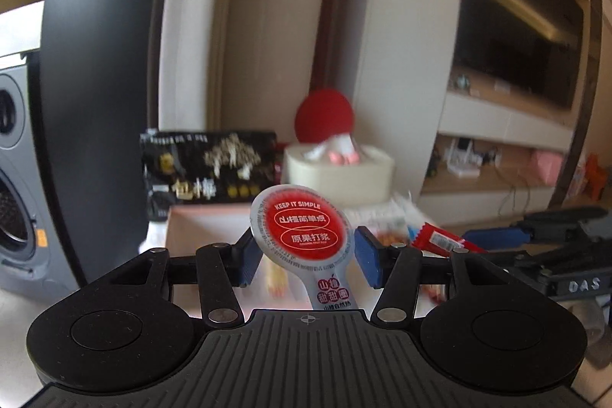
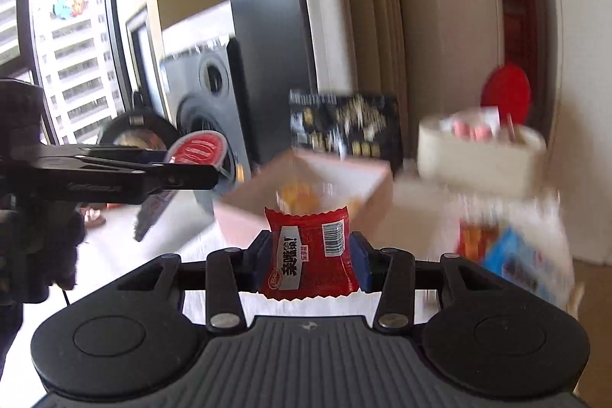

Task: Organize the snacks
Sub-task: 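Carry the jelly cup and candy packet over the pink box with both tools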

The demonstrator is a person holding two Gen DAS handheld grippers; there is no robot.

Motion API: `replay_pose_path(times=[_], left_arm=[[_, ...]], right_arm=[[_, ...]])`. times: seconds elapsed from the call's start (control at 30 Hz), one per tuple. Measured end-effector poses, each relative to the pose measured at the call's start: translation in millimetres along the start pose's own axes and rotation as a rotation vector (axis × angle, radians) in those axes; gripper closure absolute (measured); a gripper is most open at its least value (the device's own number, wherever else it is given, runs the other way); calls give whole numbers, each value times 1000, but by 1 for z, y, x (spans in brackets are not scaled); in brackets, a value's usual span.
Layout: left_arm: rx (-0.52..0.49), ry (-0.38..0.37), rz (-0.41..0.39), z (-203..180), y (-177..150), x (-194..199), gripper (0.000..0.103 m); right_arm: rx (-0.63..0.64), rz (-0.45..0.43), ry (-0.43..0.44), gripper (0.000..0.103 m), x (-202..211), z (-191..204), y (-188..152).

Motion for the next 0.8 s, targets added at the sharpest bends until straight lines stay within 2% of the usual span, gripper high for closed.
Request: replay_pose_path(times=[0.07, 0.13, 0.27, 0.37, 0.5, 0.53, 0.63, 0.7, 0.8], left_arm=[[49, -24, 18, 23, 19, -28, 45], [87, -20, 62, 48, 22, -65, 45], [174, 22, 179, 83, -13, -134, 46], [189, 9, 221, 96, -34, -154, 45], [213, 29, 212, 112, -42, -154, 45], [219, 36, 205, 114, -43, -152, 45], [212, 45, 198, 119, -45, -151, 45], [186, 49, 177, 116, -45, -151, 45], [172, 52, 108, 110, -44, -152, 45]], right_arm=[[0, -37, -3, 60, -13, 1, 30], [-11, -51, -11, 60, -35, 1, 56], [-36, -9, -42, 60, -89, 1, 77], [-68, 86, -46, 60, -139, -3, 67], [-150, 198, -30, 59, -192, -10, 40], [-174, 217, -24, 52, -201, -12, 33], [-231, 282, 15, 49, -218, -17, 14], [-210, 308, 25, 50, -225, -16, 2], [-73, 295, 14, 53, -219, -4, -6]])
Point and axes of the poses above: each gripper's, at about its wrist camera, not at the fingertips, and x roughly against the way its jaws point, z to its left, y to its top, the point moved 2 cm from there along -x, roughly the way its jaws point, and after that the axes turned 2 degrees about -y, right-handed, at the moved point
